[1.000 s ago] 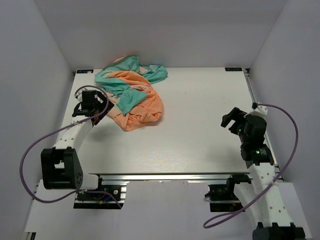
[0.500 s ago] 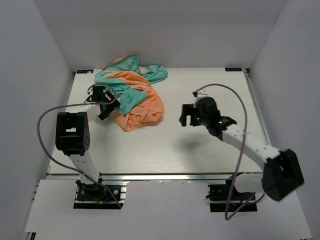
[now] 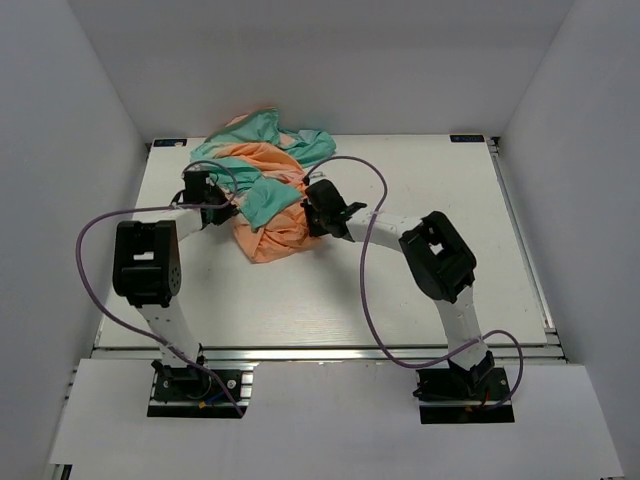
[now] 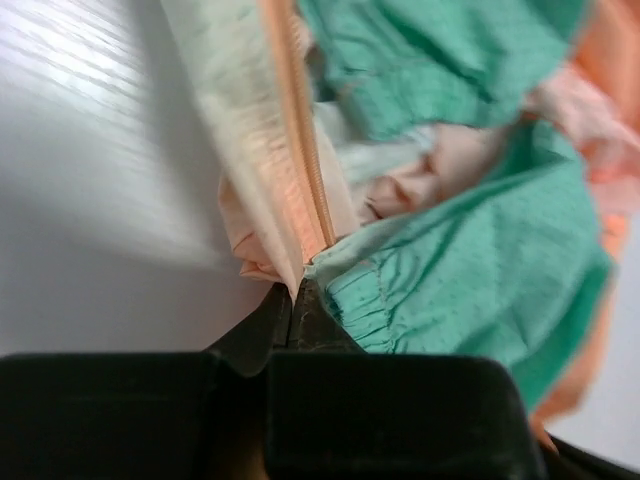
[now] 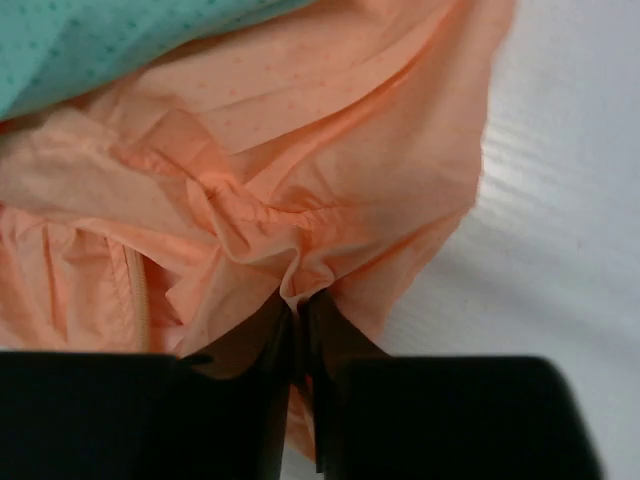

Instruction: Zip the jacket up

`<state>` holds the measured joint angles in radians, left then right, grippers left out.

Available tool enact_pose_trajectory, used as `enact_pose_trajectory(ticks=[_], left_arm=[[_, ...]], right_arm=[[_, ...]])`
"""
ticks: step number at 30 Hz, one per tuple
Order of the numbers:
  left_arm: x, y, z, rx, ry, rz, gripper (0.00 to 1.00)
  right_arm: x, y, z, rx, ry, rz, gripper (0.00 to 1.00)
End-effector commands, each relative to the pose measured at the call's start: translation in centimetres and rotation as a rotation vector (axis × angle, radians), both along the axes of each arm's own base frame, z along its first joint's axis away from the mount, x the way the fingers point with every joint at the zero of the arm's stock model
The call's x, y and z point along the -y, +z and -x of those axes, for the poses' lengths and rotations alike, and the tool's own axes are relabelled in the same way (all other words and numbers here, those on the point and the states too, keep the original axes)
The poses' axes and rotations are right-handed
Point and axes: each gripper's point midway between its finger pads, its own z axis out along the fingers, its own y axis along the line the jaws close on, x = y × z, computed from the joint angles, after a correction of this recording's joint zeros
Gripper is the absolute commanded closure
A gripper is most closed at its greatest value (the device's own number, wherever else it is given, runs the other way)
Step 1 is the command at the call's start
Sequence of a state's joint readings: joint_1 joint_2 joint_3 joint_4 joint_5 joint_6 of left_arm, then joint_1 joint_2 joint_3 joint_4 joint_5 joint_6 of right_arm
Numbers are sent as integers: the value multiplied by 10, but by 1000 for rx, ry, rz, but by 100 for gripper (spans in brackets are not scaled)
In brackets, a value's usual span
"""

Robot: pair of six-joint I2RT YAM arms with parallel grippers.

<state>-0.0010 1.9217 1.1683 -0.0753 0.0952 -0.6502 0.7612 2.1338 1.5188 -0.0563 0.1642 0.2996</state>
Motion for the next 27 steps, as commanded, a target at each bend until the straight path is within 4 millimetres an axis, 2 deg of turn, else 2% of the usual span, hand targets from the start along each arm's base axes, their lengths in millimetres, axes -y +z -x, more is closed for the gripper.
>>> enact_pose_trajectory(ticks=[1, 2, 3, 4, 5, 6, 7, 8, 9, 10, 11, 12, 13, 14, 16, 17, 18, 19, 20, 21, 22, 23, 24, 25, 26, 27], left_arm=[[26, 83, 6, 244, -129, 87, 100], [26, 117, 13, 318, -138, 81, 100], [27, 135, 20, 355, -148, 79, 100], [30, 146, 31, 378, -167, 84, 100], [32, 164, 40, 417, -182, 81, 100], [34, 213, 57, 536, -198, 74, 100], [35, 232, 70, 589, -207, 73, 100], [36, 259, 82, 656, -206, 71, 100], [34, 309, 109, 785, -201, 59, 100], [31, 335, 123, 851, -187, 48, 100], [30, 373, 141, 944, -177, 44, 100], [29, 402, 158, 1019, -171, 41, 100], [28, 438, 188, 1124, -172, 33, 100], [29, 481, 214, 1232, -180, 24, 100], [30, 527, 248, 1344, -196, 4, 100], [33, 544, 261, 1380, -217, -5, 100], [33, 582, 288, 1463, -225, -12, 100], [35, 597, 299, 1496, -239, -16, 100], [37, 605, 294, 1487, -251, -17, 100], [39, 629, 313, 1541, -269, -20, 100], [42, 634, 313, 1542, -284, -15, 100], [45, 634, 298, 1518, -301, 8, 100], [51, 634, 295, 1517, -345, 19, 100], [54, 633, 287, 1513, -362, 30, 100], [55, 622, 263, 1458, -360, 64, 100], [54, 615, 248, 1430, -349, 70, 100]], right_arm=[[-9, 39, -5, 37, -26, -112, 89], [-8, 76, -5, 110, -18, -161, 100], [0, 82, -2, 145, -24, -159, 100], [9, 101, -1, 187, -40, -164, 100], [23, 154, 4, 279, -61, -221, 100], [41, 177, 5, 344, -117, -216, 100], [59, 189, 13, 388, -151, -222, 100], [85, 255, 30, 506, -192, -314, 100], [108, 278, 37, 581, -244, -312, 100], [125, 302, 48, 640, -266, -342, 100], [154, 358, 74, 736, -288, -430, 100], [166, 384, 89, 782, -282, -468, 100], [177, 410, 105, 841, -254, -490, 100], [199, 458, 134, 932, -239, -573, 100], [211, 504, 166, 1031, -148, -632, 100], [228, 540, 189, 1091, -135, -681, 100], [233, 557, 200, 1119, -111, -700, 100], [239, 571, 208, 1144, -106, -706, 100], [244, 582, 211, 1164, -110, -697, 100], [258, 603, 222, 1200, -131, -717, 100], [262, 607, 221, 1207, -154, -713, 100], [265, 608, 214, 1205, -191, -698, 100], [278, 608, 206, 1211, -283, -659, 100], [283, 604, 197, 1203, -340, -629, 100], [294, 587, 174, 1165, -485, -548, 100], [297, 577, 162, 1151, -548, -489, 100]])
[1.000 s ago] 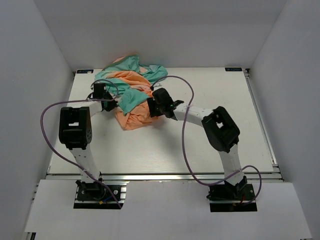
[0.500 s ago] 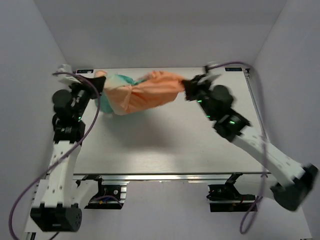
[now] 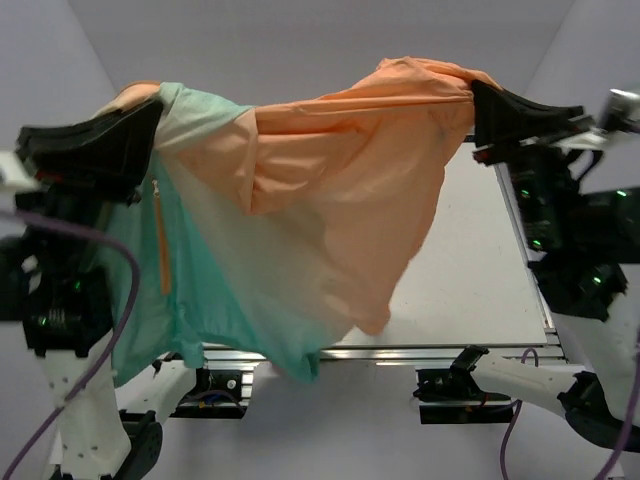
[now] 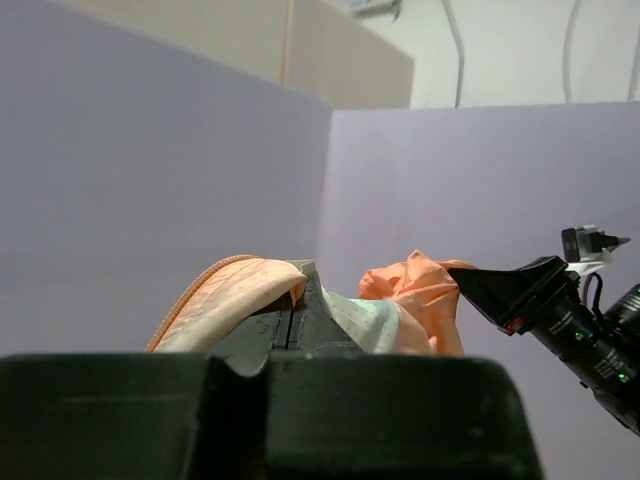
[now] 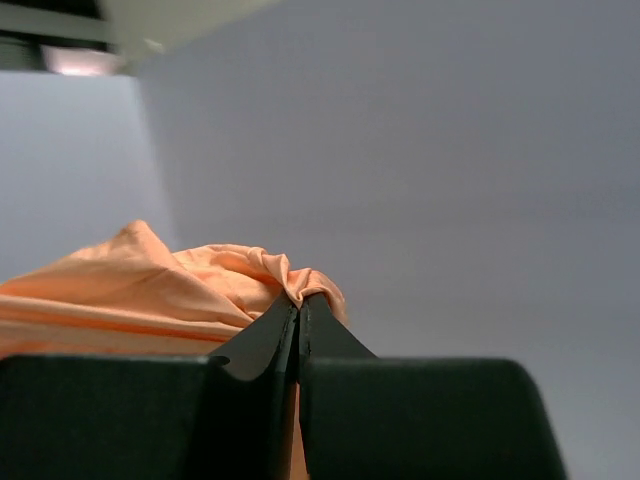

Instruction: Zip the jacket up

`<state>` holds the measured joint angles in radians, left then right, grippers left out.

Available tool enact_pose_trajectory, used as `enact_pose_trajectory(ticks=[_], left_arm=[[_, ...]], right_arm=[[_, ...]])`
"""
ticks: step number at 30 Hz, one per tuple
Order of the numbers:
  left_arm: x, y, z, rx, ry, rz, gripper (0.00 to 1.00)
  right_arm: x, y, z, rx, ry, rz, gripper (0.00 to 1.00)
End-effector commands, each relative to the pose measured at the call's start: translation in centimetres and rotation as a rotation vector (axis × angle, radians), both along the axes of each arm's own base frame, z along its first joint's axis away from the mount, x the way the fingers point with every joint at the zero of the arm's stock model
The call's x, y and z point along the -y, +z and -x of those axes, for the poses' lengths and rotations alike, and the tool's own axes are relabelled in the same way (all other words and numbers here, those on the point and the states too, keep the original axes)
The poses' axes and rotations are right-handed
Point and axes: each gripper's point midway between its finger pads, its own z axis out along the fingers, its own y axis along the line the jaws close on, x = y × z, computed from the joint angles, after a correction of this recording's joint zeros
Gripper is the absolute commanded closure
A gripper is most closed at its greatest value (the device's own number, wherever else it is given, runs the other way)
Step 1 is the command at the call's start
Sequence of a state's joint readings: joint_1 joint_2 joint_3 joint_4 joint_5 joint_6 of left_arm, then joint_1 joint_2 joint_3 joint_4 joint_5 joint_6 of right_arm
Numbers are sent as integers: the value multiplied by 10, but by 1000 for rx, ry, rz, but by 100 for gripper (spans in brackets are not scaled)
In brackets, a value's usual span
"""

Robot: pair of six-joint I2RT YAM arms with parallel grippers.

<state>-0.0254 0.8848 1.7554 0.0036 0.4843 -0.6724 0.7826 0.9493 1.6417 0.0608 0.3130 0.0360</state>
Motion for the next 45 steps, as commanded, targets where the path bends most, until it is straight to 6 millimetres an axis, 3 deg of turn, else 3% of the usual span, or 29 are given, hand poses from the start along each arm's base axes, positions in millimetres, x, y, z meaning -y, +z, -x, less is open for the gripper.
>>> enact_pose_trajectory(ticks=[1, 4, 7, 10, 12, 13, 14, 15, 16, 18, 20, 22, 23, 24, 25, 26, 27, 29, 30, 31, 34, 35, 37, 38, 40, 41, 43, 44, 45], left_arm=[[-13, -59, -137, -312, 70, 66, 100], [-15, -120, -204, -471, 91, 63, 100], [-14, -176, -258, -603, 88, 64, 100], [-24, -215, -312, -717, 158, 78, 100], [-31, -182, -332, -660, 204, 70, 100], [-31, -204, -366, -740, 211, 51, 100], [-25, -190, -373, -718, 183, 25, 100], [-24, -119, -357, -561, 174, 22, 100], [-24, -126, -381, -586, 173, 16, 100], [-52, -71, -366, -465, 203, 76, 100], [-77, -46, -348, -394, 174, 138, 100], [-86, -54, -342, -401, 162, 132, 100], [-85, -39, -315, -364, 177, 123, 100], [-88, -65, -324, -419, 194, 118, 100], [-86, -75, -318, -431, 201, 95, 100], [-78, -67, -284, -396, 193, 81, 100], [-78, -122, -298, -499, 183, 79, 100], [-75, -171, -283, -586, 174, 99, 100], [-70, -175, -249, -565, 176, 114, 100], [-71, -250, -254, -712, 162, 162, 96], [-59, -312, -209, -819, 131, 223, 90], [-54, -369, -201, -943, 114, 241, 87], [-37, -397, -170, -970, 58, 248, 75], [-27, -432, -160, -1047, 34, 235, 59], [-17, -472, -140, -1185, 24, 187, 35], [-8, -483, -128, -1218, -2, 152, 2], [-3, -508, -112, -1315, -7, 94, 2], [-3, -515, -107, -1346, 2, 78, 2], [-5, -520, -103, -1381, 15, 64, 2]], right_arm=[[56, -42, -63, -216, -496, -9, 100], [46, -97, -119, -359, -703, 132, 100], [32, -135, -178, -437, -587, 201, 100], [25, -129, -227, -432, -469, 228, 100], [2, -87, -254, -320, -411, 237, 100], [-18, -92, -281, -307, -370, 262, 100], [-19, -21, -259, -142, -335, 188, 100], [-33, 6, -250, -47, -258, 173, 100], [-44, 20, -254, 10, -196, 107, 100], [-42, 72, -217, 242, -124, -22, 100], [-40, 87, -192, 310, -63, -83, 100], [-38, 97, -165, 349, -40, -41, 100], [-40, 93, -159, 353, -52, 16, 100], [-51, 58, -183, 252, -46, 81, 100], [-38, 61, -157, 258, -68, 95, 100], [-32, 44, -157, 204, -88, 98, 100], [-31, -6, -160, 101, -94, 138, 100], [-20, -66, -164, -7, -143, 148, 100], [-17, -98, -163, -52, -146, 151, 100], [-12, -165, -159, -164, -151, 181, 100], [9, -273, -147, -401, -200, 172, 100], [27, -310, -145, -522, -279, 168, 100], [47, -347, -127, -669, -328, 37, 100], [63, -397, -118, -796, -409, 58, 100], [85, -430, -100, -904, -505, 18, 100], [104, -458, -87, -996, -608, 19, 100], [119, -474, -76, -1056, -692, 26, 100], [127, -478, -73, -1067, -739, 48, 77], [132, -482, -67, -1106, -770, 74, 71]])
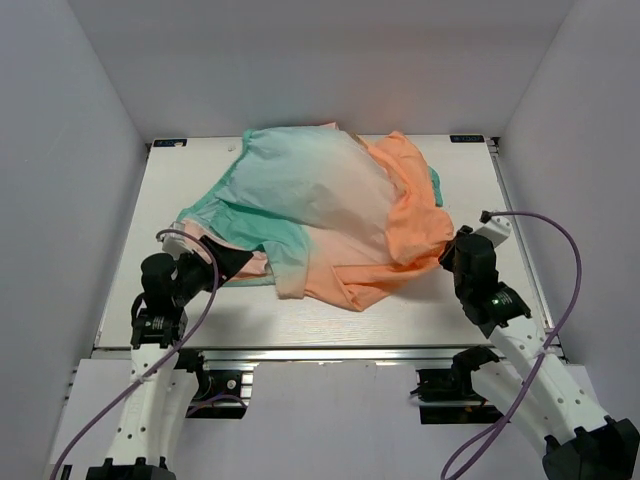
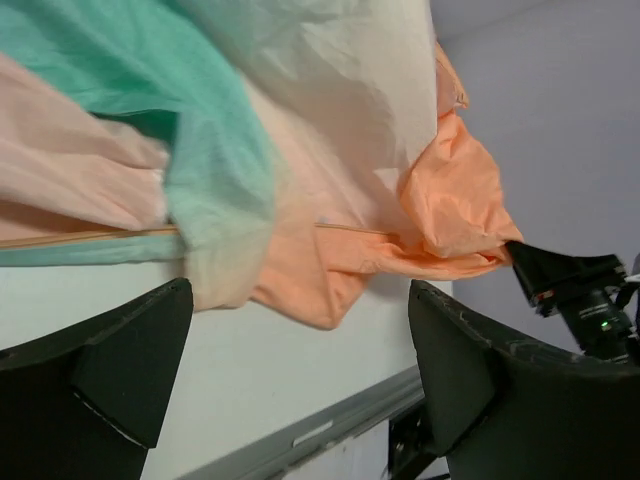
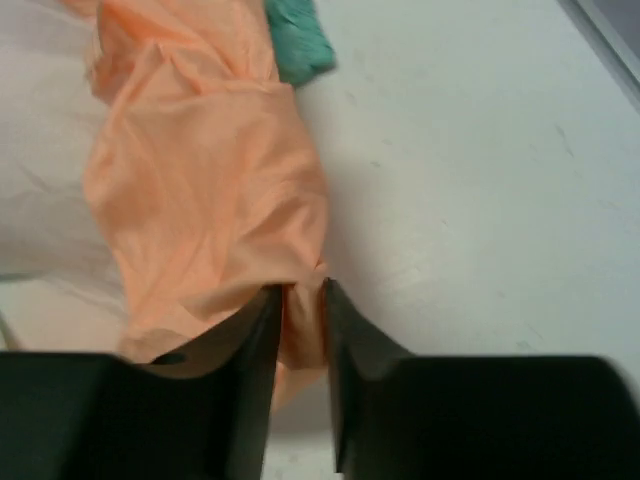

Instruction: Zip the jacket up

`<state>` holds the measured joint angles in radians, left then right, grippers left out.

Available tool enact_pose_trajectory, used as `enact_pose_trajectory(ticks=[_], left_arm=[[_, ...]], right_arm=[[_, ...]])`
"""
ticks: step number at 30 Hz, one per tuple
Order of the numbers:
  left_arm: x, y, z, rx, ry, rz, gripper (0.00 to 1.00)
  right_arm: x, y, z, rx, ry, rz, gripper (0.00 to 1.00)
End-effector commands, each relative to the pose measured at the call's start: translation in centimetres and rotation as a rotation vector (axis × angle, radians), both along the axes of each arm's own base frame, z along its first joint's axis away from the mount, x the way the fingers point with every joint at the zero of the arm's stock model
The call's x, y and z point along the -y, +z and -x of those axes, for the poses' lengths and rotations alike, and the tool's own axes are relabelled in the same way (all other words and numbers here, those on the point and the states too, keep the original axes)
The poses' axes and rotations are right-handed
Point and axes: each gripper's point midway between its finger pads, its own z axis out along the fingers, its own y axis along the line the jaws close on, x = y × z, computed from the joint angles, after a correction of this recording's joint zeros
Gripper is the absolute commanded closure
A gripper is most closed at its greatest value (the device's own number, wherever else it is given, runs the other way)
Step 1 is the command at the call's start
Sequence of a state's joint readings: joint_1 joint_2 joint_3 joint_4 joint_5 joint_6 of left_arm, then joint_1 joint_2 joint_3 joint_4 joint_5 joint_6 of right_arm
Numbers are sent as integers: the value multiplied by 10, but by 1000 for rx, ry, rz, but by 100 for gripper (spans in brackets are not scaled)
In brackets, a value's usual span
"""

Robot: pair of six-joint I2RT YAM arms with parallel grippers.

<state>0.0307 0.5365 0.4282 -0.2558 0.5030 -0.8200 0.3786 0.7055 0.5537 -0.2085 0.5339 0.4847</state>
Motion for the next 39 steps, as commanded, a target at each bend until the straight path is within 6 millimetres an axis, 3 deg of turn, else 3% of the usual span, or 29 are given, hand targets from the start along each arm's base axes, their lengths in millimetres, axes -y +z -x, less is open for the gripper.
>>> enact_pose_trajectory(ticks=[1, 3, 4, 6, 7, 9, 10, 11, 13, 14, 15, 17, 18, 19, 22, 23, 25, 26, 29, 32, 33, 35, 36, 38, 39], left_arm=[[-3, -12, 18, -84, -17, -86, 2], [-12, -10, 13, -109, 22, -127, 2], [-16, -10, 10, -127, 48, -140, 2], [-30, -21, -1, -204, 124, -173, 2], [-32, -16, -9, -198, 132, -179, 2], [-33, -22, -29, -234, 136, -177, 2], [-29, -15, -39, -217, 114, -166, 2], [-29, -15, -49, -217, 115, -166, 2], [-34, -20, -77, -255, 140, -179, 2], [-36, -22, -87, -266, 149, -192, 2], [-41, -40, -98, -331, 159, -210, 2], [-48, -37, -121, -333, 188, -240, 2], [-48, -45, -122, -384, 192, -240, 2], [-36, -57, -125, -423, 154, -248, 2], [-33, -64, -132, -447, 163, -235, 2], [-34, -68, -131, -459, 174, -235, 2], [-30, -67, -129, -455, 170, -227, 2], [-30, -68, -126, -465, 169, -231, 2], [-33, -67, -113, -484, 193, -255, 2], [-42, -69, -97, -502, 236, -280, 2], [-44, -70, -92, -509, 244, -288, 2], [-48, -70, -81, -523, 256, -303, 2], [-49, -75, -75, -538, 254, -312, 2], [-51, -79, -63, -566, 252, -331, 2], [-53, -79, -59, -567, 255, -337, 2]], right_arm=[[46, -3, 19, -70, -253, 73, 66], [55, 4, 23, -107, -293, 119, 40], [55, 9, 22, -112, -291, 127, 34], [44, 23, 16, -119, -226, 114, 11], [39, 25, 16, -131, -198, 109, 11], [13, 25, 11, -145, -45, 75, 11], [-1, 28, 6, -127, 23, 45, 11], [-28, 24, 8, -143, 160, -9, 11], [-60, 8, 12, -179, 303, -46, 11], [-90, 7, 17, -166, 414, -62, 11], [-106, -6, 21, -198, 463, -45, 11], [-143, -21, 38, -227, 569, -2, 11], [-156, -41, 42, -292, 601, 25, 11], [-176, -45, 52, -315, 659, 25, 11], [-204, -78, 64, -407, 702, 76, 11], [-208, -94, 64, -448, 686, 100, 11], [-216, -104, 64, -489, 654, 81, 12], [-214, -118, 64, -531, 625, 96, 12], [-212, -136, 66, -571, 593, 98, 15], [-193, -150, 70, -606, 497, 112, 54], [-182, -155, 73, -627, 473, 137, 67], [-155, -157, 71, -630, 372, 159, 72], [-132, -165, 72, -657, 307, 170, 89], [-98, -163, 78, -692, 207, 185, 100], [-71, -169, 80, -722, 124, 177, 100]])
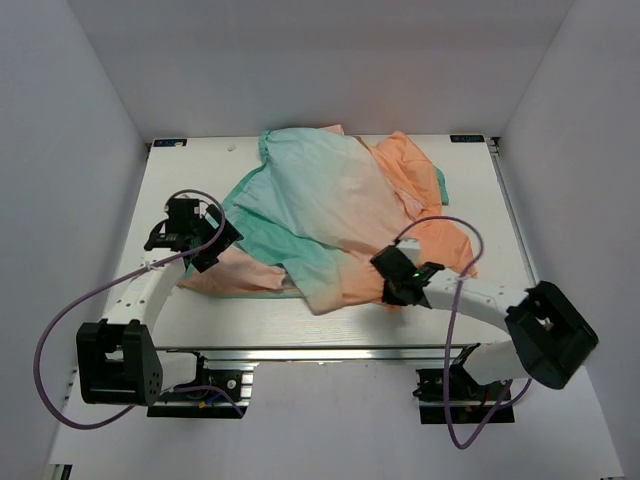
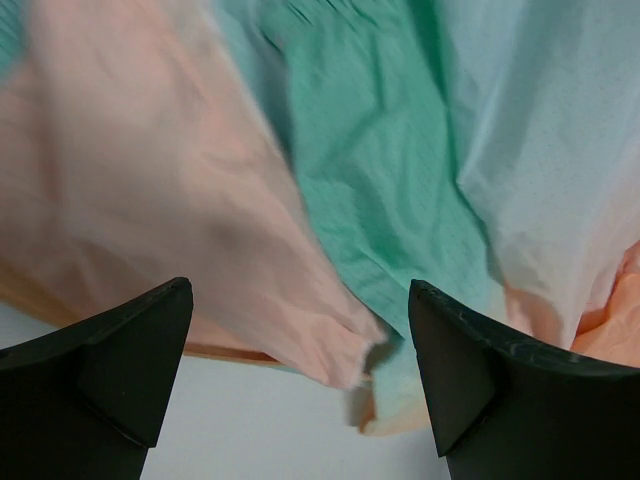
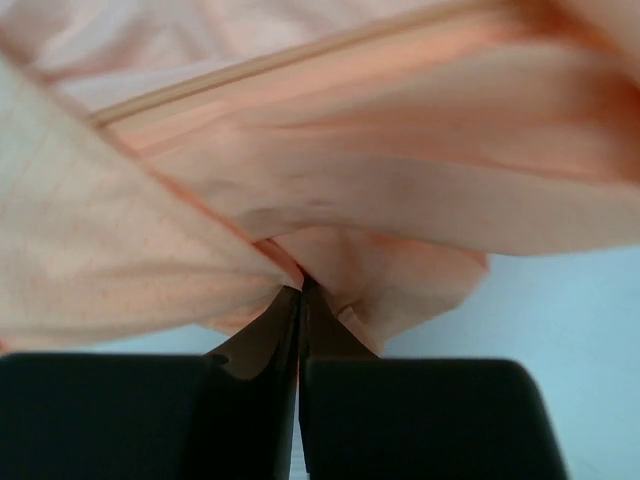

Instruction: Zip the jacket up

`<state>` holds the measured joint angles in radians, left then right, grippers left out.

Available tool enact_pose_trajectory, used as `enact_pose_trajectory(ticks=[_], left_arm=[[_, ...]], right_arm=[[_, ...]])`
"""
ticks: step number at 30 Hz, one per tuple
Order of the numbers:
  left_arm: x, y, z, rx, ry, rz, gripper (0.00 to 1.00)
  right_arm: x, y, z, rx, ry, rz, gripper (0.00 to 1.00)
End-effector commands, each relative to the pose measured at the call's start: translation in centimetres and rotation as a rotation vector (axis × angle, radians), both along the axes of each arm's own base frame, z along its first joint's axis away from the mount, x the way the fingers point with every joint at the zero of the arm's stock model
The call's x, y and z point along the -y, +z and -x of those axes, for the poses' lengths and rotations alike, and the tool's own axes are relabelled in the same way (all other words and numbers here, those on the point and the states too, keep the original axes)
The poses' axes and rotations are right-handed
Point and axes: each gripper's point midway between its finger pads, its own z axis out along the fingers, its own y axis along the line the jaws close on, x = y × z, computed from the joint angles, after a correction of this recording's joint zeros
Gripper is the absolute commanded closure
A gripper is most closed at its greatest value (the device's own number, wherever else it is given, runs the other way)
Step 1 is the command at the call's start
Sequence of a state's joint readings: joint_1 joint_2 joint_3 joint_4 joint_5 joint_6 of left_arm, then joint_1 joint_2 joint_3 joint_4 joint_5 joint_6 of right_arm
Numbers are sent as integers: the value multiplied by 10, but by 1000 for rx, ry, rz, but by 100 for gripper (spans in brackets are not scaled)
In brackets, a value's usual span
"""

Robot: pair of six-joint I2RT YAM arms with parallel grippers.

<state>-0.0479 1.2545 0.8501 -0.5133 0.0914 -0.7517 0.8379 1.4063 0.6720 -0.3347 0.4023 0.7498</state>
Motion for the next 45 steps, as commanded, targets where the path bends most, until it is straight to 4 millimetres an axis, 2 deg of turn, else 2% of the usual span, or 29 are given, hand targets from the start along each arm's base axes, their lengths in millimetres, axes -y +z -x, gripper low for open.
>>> enact_pose_trajectory(ticks=[1, 2, 4, 5, 6, 8, 9, 10, 12, 14, 16, 18, 20, 21, 22, 27, 28, 30, 31, 33, 34, 36, 37, 38, 39, 40, 42, 44, 45], left_arm=[[-9, -10, 26, -64, 17, -49, 2], [-9, -13, 31, -84, 14, -51, 2], [-8, -18, 41, -117, 6, -53, 2], [-8, -20, 43, -129, 4, -53, 2], [-7, -22, 46, -141, 0, -56, 2], [-10, -31, 57, -192, 16, -67, 2], [-12, -35, 62, -210, 22, -73, 2], [-12, -39, 70, -238, 28, -76, 2], [-13, -47, 84, -283, 39, -74, 2], [-14, -54, 106, -328, 42, -73, 2], [-13, -60, 124, -359, 42, -63, 2], [3, -65, 141, -360, 0, 17, 2], [14, -68, 154, -378, -15, 81, 2], [13, -73, 162, -404, -8, 72, 2], [11, -76, 169, -434, 9, 60, 2], [11, -89, 174, -450, 43, 56, 2], [10, -92, 173, -449, 49, 52, 2], [9, -98, 172, -454, 75, 56, 2], [11, -103, 171, -446, 73, 63, 7], [13, -110, 172, -444, 84, 72, 8], [13, -116, 172, -449, 89, 76, 13], [14, -121, 171, -448, 86, 79, 16], [14, -124, 167, -449, 87, 76, 22], [15, -124, 164, -445, 83, 77, 25], [16, -123, 159, -434, 84, 77, 30], [15, -123, 155, -426, 84, 71, 39], [15, -121, 146, -418, 83, 58, 72], [15, -120, 143, -416, 85, 57, 100], [17, -117, 139, -405, 83, 62, 100]], right_arm=[[90, -10, 18, -64, -258, 162, 100], [100, 0, 17, -37, -296, 134, 100], [134, 14, 15, 7, -422, 118, 99], [140, 21, 12, 31, -434, 103, 97], [147, 29, 8, 48, -419, 93, 86], [138, 62, -9, 158, -346, 16, 61], [120, 73, -13, 175, -258, -57, 46], [111, 92, -19, 242, -158, -84, 35], [90, 111, -20, 287, -42, -155, 11], [81, 125, -18, 309, 29, -159, 11], [64, 124, -11, 292, 108, -148, 11], [41, 120, 1, 279, 196, -130, 11], [23, 104, 13, 224, 238, -105, 11], [9, 99, 23, 208, 288, -100, 11], [4, 87, 27, 170, 297, -76, 11], [-21, 58, 46, 111, 331, -26, 11], [-21, 48, 47, 94, 320, 6, 11], [-17, 41, 45, 96, 281, 56, 11], [-15, 34, 44, 74, 221, 70, 12], [3, 26, 43, 66, 152, 153, 18], [7, 25, 43, 62, 94, 155, 21], [26, 26, 43, 73, 28, 222, 37], [34, 26, 45, 73, -1, 234, 75], [37, 28, 45, 85, -15, 237, 89], [39, 36, 43, 110, -31, 217, 97], [39, 40, 43, 120, -36, 205, 100], [41, 51, 41, 144, -43, 183, 100], [38, 69, 39, 179, -44, 121, 100], [38, 79, 39, 198, -47, 83, 100]])
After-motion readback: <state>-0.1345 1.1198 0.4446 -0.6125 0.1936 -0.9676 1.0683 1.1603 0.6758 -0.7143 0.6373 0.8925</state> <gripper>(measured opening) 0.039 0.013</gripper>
